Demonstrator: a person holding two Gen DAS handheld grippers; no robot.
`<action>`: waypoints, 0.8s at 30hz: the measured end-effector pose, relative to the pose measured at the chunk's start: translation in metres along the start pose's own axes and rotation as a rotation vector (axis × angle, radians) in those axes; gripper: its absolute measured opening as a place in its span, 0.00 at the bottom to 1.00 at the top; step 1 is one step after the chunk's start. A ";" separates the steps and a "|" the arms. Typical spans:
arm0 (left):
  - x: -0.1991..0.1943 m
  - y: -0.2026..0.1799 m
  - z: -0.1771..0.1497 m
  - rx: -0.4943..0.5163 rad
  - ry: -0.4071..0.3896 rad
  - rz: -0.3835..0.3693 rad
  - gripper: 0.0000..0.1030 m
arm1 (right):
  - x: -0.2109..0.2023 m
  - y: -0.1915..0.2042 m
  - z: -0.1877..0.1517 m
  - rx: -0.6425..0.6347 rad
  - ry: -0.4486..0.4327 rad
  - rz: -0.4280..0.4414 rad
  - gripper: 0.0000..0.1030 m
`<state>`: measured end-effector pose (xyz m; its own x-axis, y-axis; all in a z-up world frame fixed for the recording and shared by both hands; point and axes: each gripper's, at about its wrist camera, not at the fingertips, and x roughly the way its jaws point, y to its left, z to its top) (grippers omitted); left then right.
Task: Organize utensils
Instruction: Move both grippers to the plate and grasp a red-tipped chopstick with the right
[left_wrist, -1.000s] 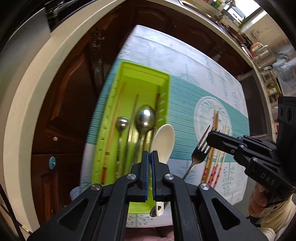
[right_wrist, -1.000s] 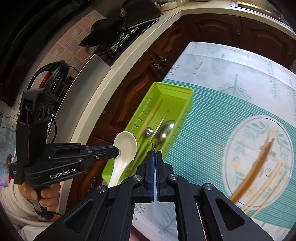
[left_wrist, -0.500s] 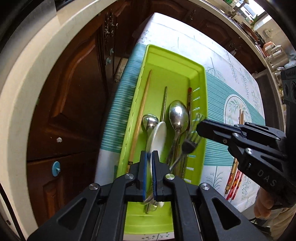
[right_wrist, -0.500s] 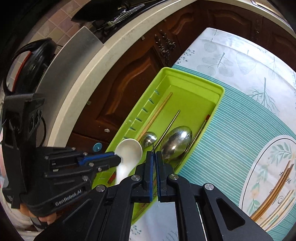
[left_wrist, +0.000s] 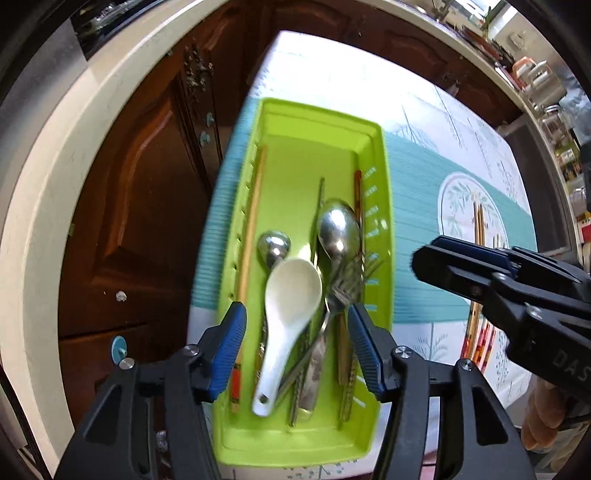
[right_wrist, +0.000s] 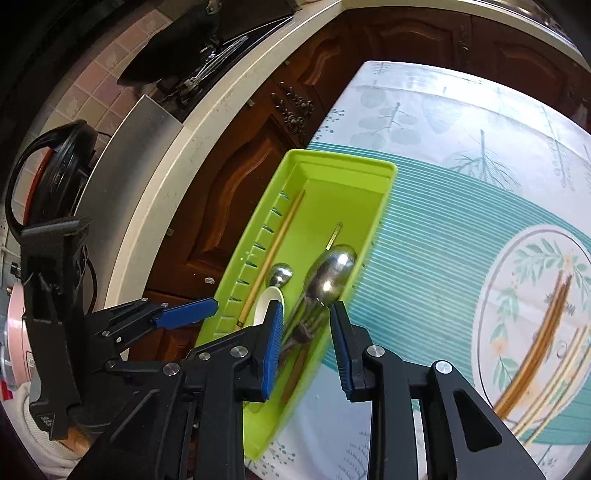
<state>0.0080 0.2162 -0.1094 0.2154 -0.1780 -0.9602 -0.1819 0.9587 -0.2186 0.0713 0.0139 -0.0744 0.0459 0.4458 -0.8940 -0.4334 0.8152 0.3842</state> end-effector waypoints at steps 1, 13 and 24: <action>0.002 -0.001 0.000 -0.005 0.019 0.000 0.54 | -0.004 -0.003 -0.003 0.009 0.002 -0.002 0.26; -0.012 -0.037 0.002 -0.003 0.060 0.034 0.82 | -0.059 -0.052 -0.043 0.100 -0.035 -0.070 0.34; -0.015 -0.126 0.011 0.153 0.031 0.039 0.86 | -0.104 -0.135 -0.089 0.312 -0.061 -0.157 0.34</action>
<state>0.0387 0.1007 -0.0660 0.1806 -0.1445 -0.9729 -0.0404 0.9872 -0.1542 0.0444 -0.1756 -0.0536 0.1475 0.3194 -0.9361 -0.1218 0.9451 0.3033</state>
